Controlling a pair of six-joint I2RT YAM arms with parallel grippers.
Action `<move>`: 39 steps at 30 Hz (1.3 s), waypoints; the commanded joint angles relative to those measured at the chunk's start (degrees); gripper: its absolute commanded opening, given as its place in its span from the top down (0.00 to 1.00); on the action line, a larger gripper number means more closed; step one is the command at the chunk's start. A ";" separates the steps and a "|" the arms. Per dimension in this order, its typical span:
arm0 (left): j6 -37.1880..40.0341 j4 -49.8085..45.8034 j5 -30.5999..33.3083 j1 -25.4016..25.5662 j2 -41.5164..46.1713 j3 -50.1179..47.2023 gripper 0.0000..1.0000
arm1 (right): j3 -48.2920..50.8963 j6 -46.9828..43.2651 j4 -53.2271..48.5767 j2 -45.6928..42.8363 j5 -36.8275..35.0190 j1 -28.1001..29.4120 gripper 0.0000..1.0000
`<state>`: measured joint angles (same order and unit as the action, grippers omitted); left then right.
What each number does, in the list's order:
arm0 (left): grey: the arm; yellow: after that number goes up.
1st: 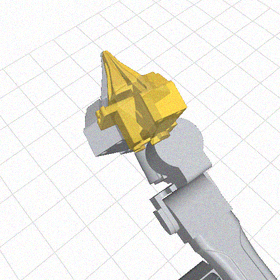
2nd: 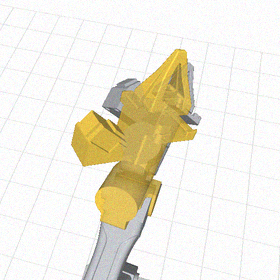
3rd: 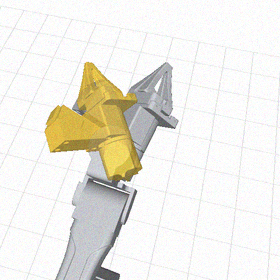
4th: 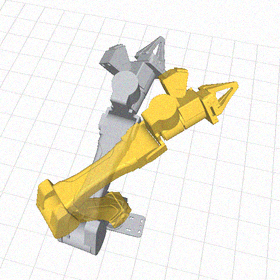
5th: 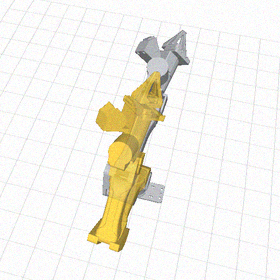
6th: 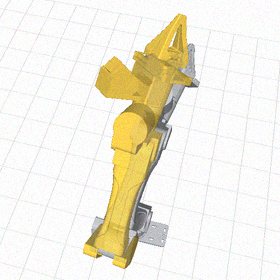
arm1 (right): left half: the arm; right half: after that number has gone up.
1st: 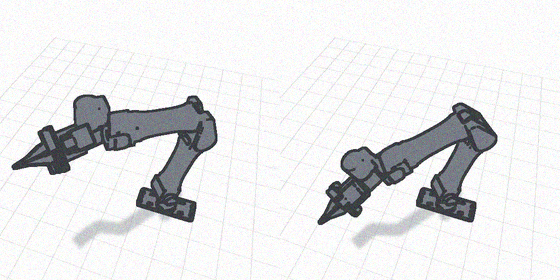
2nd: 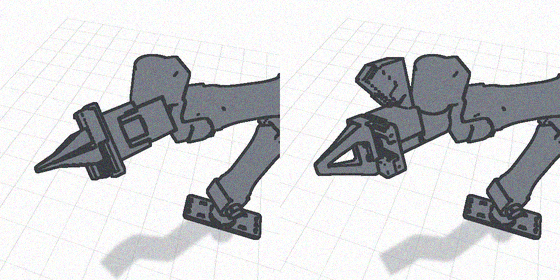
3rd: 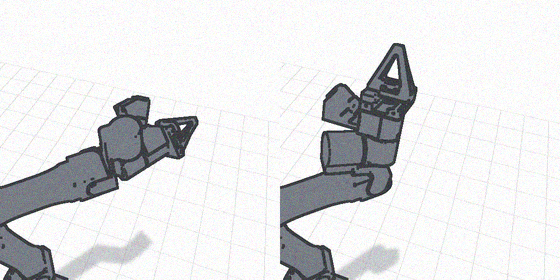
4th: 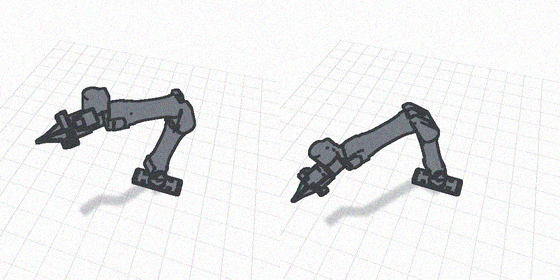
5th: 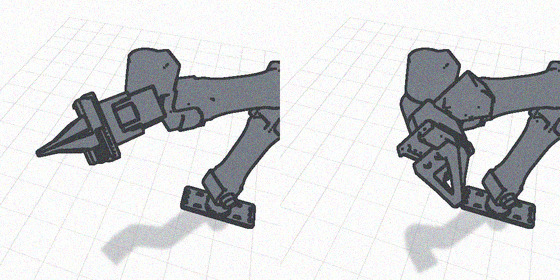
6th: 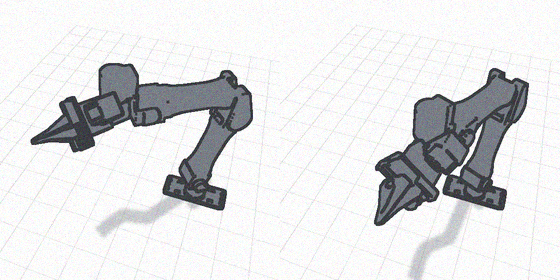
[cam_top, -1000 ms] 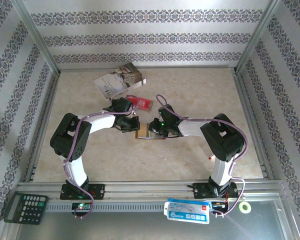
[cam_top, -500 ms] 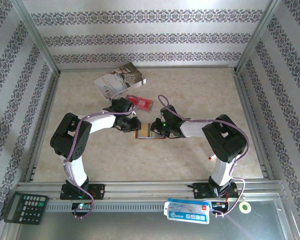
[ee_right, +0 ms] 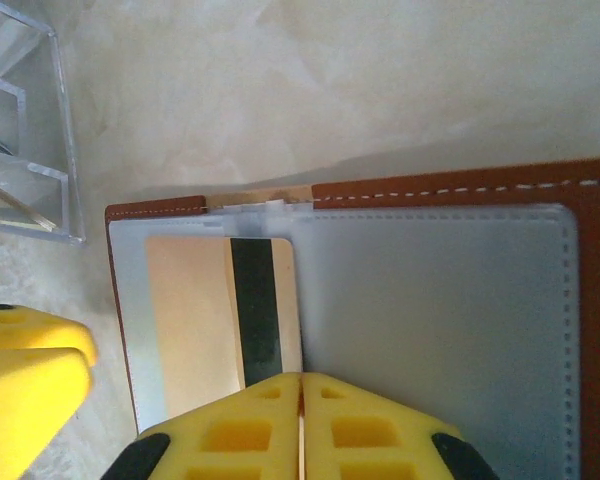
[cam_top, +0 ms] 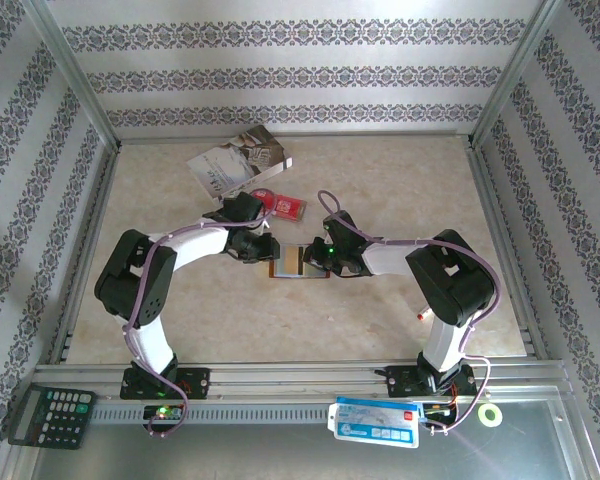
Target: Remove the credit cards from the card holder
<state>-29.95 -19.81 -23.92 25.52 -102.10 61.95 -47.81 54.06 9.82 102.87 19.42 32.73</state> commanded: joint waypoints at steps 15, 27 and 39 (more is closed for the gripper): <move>-0.03 0.61 -2.59 1.68 -5.42 5.15 0.76 | 1.10 0.57 2.22 1.17 1.97 -0.85 0.77; 1.01 -1.63 2.85 1.64 -7.51 1.46 0.80 | 1.78 0.76 6.26 2.34 3.25 -0.82 0.80; 2.14 -1.45 3.26 1.69 -7.92 0.37 0.82 | 3.72 2.80 9.71 1.54 1.54 -1.35 0.91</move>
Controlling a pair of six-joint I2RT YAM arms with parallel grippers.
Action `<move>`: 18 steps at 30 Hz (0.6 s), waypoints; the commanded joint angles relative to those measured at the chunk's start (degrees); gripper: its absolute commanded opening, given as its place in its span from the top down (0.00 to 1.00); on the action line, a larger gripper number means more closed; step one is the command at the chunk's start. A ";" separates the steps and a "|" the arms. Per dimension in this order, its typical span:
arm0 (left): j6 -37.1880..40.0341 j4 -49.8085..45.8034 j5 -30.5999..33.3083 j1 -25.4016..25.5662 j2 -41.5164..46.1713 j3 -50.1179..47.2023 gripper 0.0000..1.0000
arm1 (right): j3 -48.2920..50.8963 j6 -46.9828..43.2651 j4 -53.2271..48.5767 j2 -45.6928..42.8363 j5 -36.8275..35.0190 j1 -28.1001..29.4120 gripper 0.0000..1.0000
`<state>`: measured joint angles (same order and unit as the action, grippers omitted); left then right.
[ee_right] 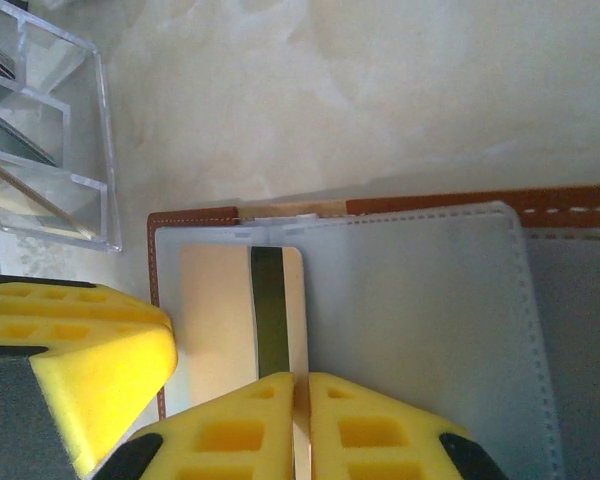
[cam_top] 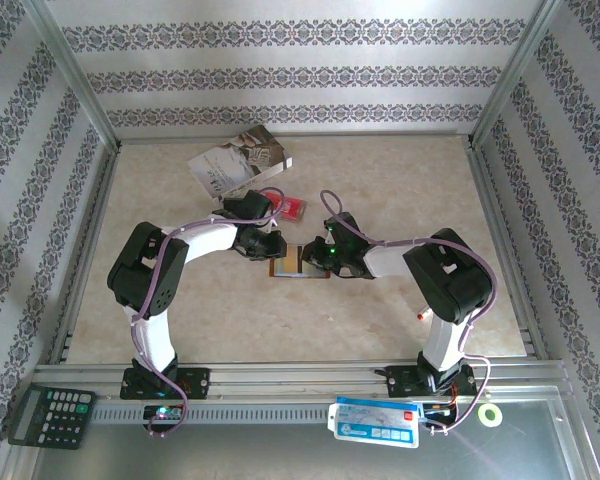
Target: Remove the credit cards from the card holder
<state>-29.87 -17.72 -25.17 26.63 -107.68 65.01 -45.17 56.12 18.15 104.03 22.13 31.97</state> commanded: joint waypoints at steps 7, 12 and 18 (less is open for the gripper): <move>1.20 -2.40 2.87 0.53 -1.20 -2.77 0.76 | 3.77 -1.13 1.54 -3.63 -4.83 -1.63 1.00; 0.12 -1.58 1.27 0.53 0.08 -1.66 0.71 | 5.44 -3.98 1.61 -7.58 -5.76 -1.86 1.00; 0.16 -1.45 -3.75 1.37 3.69 1.77 0.70 | 4.53 -2.97 1.34 -7.05 -3.45 -1.82 1.00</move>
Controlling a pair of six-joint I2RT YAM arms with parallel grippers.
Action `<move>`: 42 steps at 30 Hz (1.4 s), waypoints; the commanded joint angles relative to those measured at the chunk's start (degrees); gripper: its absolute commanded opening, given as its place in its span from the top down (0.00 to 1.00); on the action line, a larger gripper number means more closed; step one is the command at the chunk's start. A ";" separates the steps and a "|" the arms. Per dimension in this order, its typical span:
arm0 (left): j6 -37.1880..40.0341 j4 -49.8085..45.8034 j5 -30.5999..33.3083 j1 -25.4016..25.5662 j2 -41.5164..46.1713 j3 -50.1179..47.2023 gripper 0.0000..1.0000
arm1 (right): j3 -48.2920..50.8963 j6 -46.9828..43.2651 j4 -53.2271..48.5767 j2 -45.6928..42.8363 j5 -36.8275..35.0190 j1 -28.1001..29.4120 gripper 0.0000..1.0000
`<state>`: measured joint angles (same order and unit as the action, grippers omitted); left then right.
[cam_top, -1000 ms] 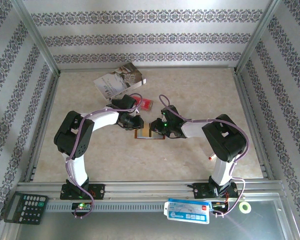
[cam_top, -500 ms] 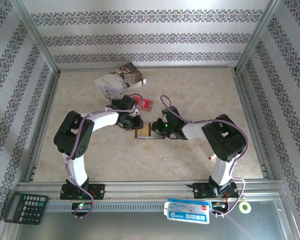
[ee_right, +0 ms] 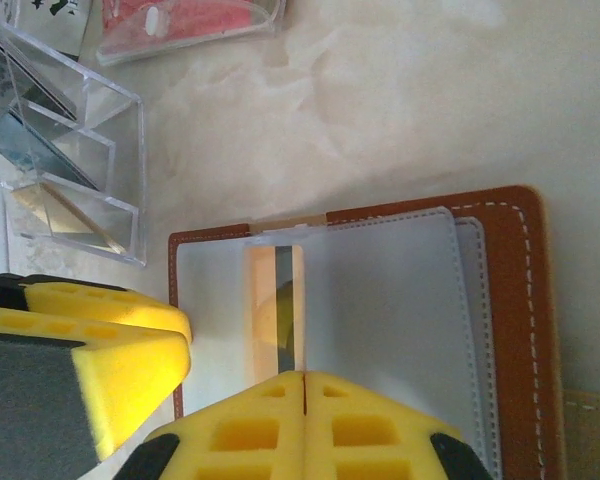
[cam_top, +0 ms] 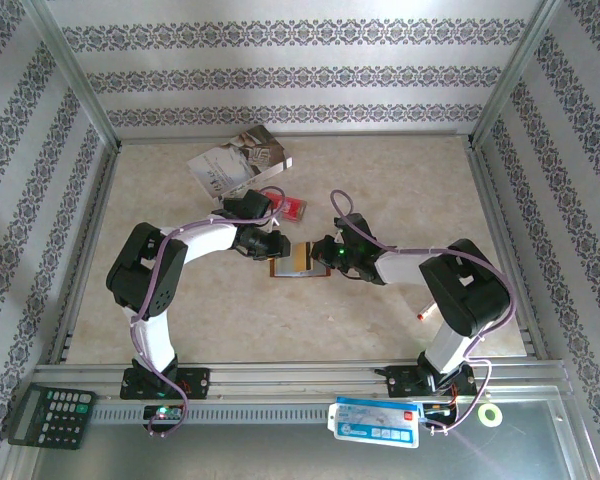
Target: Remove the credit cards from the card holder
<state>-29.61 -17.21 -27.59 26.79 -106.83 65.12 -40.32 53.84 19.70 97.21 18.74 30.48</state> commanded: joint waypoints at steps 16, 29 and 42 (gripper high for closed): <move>-1.76 0.22 -0.73 2.26 -3.61 2.19 0.86 | -2.14 1.06 0.96 1.14 4.87 -0.08 0.85; -0.32 -1.12 1.57 2.26 -3.00 1.08 0.84 | -2.02 2.54 1.84 3.03 4.29 0.16 0.93; 2.40 -2.63 9.75 1.05 10.31 1.21 0.61 | 3.75 -1.90 5.49 -9.42 2.27 -2.96 1.00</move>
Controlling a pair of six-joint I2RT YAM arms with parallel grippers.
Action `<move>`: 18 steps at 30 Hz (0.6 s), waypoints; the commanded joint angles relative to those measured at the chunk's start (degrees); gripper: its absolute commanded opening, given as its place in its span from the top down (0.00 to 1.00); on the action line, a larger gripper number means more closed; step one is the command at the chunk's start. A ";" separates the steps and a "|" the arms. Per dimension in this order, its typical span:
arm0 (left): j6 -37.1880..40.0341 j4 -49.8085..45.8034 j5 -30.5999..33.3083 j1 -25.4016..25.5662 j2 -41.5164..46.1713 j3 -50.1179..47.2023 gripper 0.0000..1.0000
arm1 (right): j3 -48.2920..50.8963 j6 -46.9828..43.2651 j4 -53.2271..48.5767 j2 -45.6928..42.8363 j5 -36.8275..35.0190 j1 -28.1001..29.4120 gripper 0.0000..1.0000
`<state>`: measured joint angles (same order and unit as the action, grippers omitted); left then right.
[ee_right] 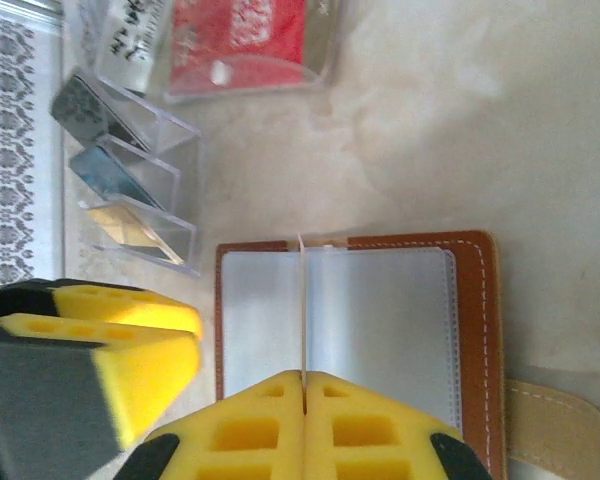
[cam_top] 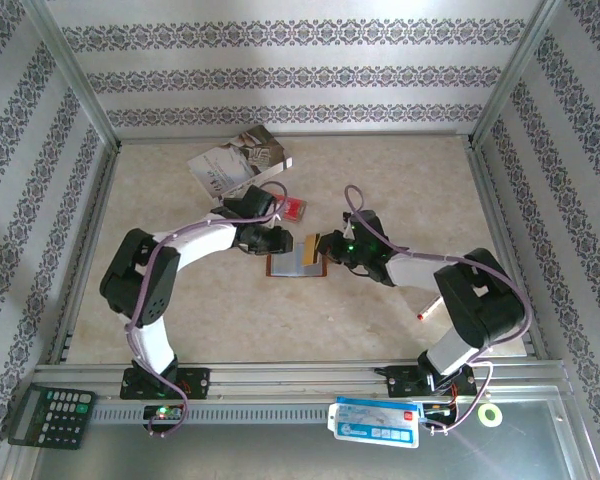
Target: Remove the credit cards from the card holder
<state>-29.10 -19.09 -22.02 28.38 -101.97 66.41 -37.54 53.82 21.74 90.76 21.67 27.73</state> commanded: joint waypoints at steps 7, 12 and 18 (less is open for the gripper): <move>-2.10 8.68 0.68 -3.08 15.73 -6.09 0.40 | 1.06 1.68 14.08 -8.02 4.81 -0.39 1.00; -8.60 19.05 -6.76 -6.33 22.04 -12.24 0.22 | -0.95 5.64 20.70 -8.52 8.94 -0.32 1.00; -15.25 28.50 -16.97 -8.39 22.72 -14.76 0.19 | -3.05 9.12 26.46 -5.99 12.21 0.13 1.00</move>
<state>-39.44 0.82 -31.97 20.86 -80.25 52.64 -38.72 60.36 41.23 83.42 30.63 27.75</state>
